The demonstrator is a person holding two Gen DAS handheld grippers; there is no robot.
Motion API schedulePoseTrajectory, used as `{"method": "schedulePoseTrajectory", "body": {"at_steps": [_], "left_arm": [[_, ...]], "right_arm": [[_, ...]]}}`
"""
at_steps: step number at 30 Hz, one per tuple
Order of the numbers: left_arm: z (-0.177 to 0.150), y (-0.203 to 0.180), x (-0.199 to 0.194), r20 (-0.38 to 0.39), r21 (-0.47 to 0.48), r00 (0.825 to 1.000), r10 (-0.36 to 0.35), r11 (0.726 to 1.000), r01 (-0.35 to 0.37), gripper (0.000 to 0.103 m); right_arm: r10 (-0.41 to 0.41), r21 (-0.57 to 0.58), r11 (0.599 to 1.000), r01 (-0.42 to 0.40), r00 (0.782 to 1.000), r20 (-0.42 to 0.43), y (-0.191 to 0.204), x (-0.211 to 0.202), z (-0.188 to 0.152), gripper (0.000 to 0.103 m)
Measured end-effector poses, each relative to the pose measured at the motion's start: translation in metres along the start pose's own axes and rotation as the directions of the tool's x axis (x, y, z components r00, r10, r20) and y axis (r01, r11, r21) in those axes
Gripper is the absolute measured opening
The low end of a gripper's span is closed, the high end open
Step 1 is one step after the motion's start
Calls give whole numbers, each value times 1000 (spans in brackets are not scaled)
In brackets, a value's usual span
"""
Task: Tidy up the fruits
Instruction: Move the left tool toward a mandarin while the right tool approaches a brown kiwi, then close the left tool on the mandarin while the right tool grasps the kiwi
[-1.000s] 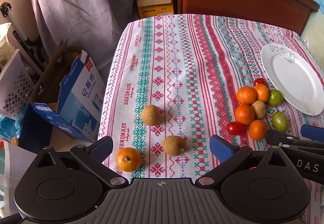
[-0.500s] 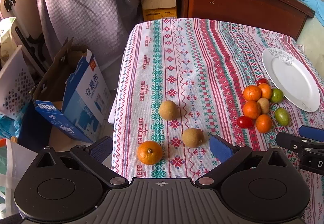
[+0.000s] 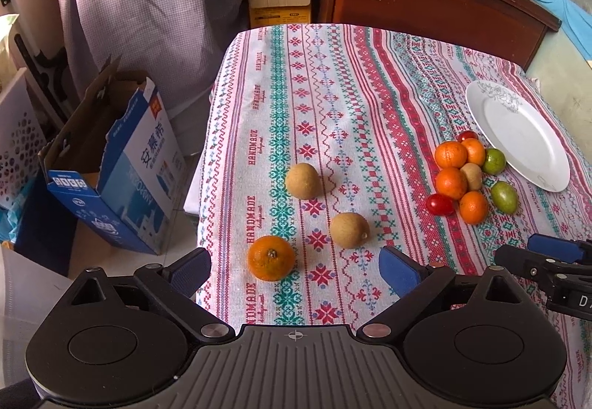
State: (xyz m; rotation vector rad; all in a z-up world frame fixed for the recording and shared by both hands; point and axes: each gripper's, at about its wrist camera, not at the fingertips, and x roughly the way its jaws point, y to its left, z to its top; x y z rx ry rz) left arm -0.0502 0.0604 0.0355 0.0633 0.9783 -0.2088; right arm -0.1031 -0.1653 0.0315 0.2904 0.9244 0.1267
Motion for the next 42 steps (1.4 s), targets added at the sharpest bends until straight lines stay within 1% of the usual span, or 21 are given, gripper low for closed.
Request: {"method": "schedulePoseTrajectory", "body": {"at_steps": [1,3,7,11,14,17,19,21,24,25,27,29,31,33,34,37,40,42], "left_arm": [[0,-2,0,8,7,1000,-2,1000,2,95],[-1,-3,-1,17,17,1000,-16,1000,16,94],[-3,4,-5,17,10,1000,-18,1000,18,94],[-6,12,-7,17,2,1000,-8,1000,8,94],[-8,12,-6,19,16,1000,5,1000,-6,92],[-9,14,-4,20,19,1000,19,1000,-20,88],[-10,15,-1,20,21,999,30,999,-30,82],[-12,17,2,17,24,999,34,999,-35,79],[-15,20,4,24,21,999,31,999,-32,76],[-15,20,4,31,21,999,29,999,-29,74],[-15,20,4,49,26,998,26,999,-28,74],[-15,19,4,67,38,997,28,999,-30,74],[-15,16,7,71,55,997,34,998,-37,68],[-16,15,10,69,73,997,36,996,-41,66],[-17,14,11,66,78,997,39,996,-44,62],[-18,16,15,53,76,998,32,996,-36,55],[-20,18,17,53,77,998,30,996,-34,52],[-20,19,18,59,81,998,31,996,-36,52]], "right_arm": [[-4,-9,1000,4,1000,6,1,0,0,61],[-9,-18,1000,9,1000,10,2,0,0,61],[13,-12,1000,-13,1000,-2,4,2,-1,60],[52,-37,998,-52,999,-2,13,4,0,58],[83,-72,994,-83,997,1,21,6,0,53],[107,-90,990,-106,994,6,29,9,1,49],[133,-94,987,-132,991,8,33,11,2,47],[147,-118,983,-144,989,22,39,13,4,47],[177,-131,977,-171,984,30,46,19,7,47],[189,-132,974,-184,981,30,48,22,8,45],[200,-145,970,-194,979,32,53,28,10,45],[212,-144,968,-205,977,29,56,34,12,43],[224,-135,966,-219,974,25,58,39,14,41],[235,-129,964,-231,972,22,59,44,15,40],[241,-127,963,-236,970,21,60,46,15,39],[260,-126,959,-255,966,18,63,50,17,38],[278,-129,953,-274,961,9,68,53,17,37],[280,-137,951,-277,960,3,71,56,17,37]]}}
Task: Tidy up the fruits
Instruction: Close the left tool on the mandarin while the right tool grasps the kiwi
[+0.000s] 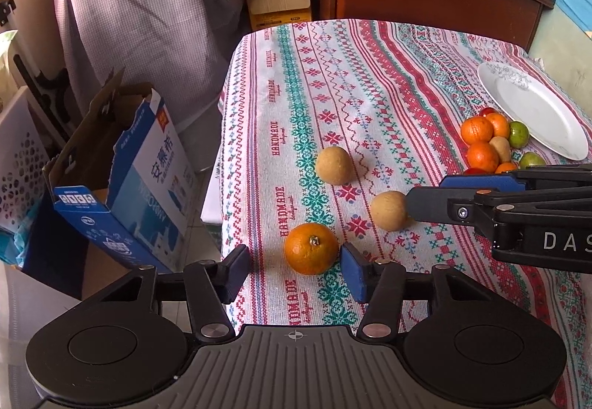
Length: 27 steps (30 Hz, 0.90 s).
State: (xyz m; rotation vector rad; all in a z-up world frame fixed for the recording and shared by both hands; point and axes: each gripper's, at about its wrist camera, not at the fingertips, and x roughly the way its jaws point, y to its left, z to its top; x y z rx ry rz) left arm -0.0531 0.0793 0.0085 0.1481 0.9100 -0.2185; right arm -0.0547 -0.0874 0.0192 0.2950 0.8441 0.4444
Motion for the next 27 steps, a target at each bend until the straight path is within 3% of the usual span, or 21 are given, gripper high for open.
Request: {"method": "schedulePoseTrajectory", "body": {"at_steps": [15,19,27], "left_arm": [[0,-5,4,33,46,999,-13,999,11,39],[1,-9,4,45,69,999,-29,997,26,28],[1,-9,3,45,43,997,-68,997,66,28]], "right_arm": [[21,14,1000,-21,999,-35,3,20,-2,28],[8,32,999,-7,999,-32,0,18,-1,28],[-28,75,997,29,1000,-12,-13,5,0,28]]}}
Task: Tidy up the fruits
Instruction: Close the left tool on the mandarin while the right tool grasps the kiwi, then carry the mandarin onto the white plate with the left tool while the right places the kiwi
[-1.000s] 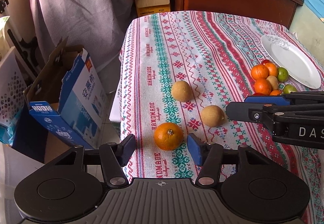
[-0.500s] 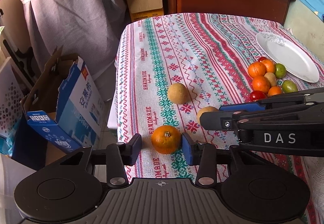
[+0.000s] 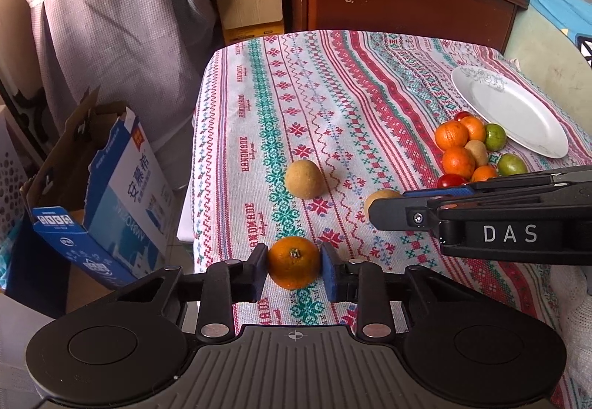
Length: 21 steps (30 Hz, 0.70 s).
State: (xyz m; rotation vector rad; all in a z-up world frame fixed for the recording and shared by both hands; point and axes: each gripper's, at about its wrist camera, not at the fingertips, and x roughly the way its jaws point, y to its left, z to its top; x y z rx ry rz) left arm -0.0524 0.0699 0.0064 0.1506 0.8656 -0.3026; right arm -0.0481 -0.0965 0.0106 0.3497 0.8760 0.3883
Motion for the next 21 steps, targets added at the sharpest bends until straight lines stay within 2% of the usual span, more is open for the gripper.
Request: {"method": "schedulePoseTrajectory", "body": {"at_steps": [12,21], "left_arm": [[13,-16,-10,57,-10,998,-39,999,39,28],[31,-41,-11,90,-10,993,-77,997,78,28]], "right_arm": [[-39,8,999,39,998,52,-15,-25,5,28],[-95,16,995,94,992,88,-34,-52,9,28]]}}
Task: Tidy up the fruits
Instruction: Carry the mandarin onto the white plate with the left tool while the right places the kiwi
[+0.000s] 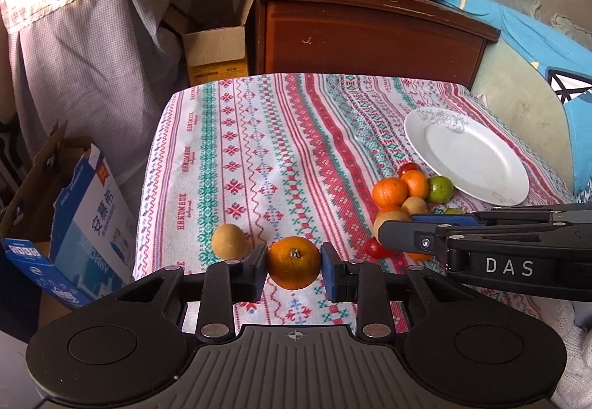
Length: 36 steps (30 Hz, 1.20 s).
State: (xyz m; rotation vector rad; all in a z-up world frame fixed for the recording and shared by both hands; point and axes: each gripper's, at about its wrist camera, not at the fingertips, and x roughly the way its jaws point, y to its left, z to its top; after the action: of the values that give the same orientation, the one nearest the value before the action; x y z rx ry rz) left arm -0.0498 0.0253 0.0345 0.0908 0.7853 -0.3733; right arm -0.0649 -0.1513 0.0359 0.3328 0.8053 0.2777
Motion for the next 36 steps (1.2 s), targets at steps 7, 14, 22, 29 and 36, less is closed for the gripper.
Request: {"method": "schedulePoseTrajectory", "body": {"at_steps": [7,14,22,29,36], "left_arm": [[20,-28,4,34,22,999,-38,999,37,28],[42,-60,18,34,16,991,-129,992,128,28],[60,-94,38,38,24,981,-191,981,191,28],[63,-115,62,14,43,976,-216,976,215,28],[66,-124,82,-7,42,975,-224,974,224,28]], "right_arm": [[-65,12,998,65,997,38,-25,-29,14,28],[-169,22,986,168,984,51,-67,-52,25,28],[-250,140,961,239,966,65,-116,-59,25,28],[-253,195,952,237,966,60,-134,-54,26,28],[-261,225,942,250,965,20,-141,-43,23,28]]}}
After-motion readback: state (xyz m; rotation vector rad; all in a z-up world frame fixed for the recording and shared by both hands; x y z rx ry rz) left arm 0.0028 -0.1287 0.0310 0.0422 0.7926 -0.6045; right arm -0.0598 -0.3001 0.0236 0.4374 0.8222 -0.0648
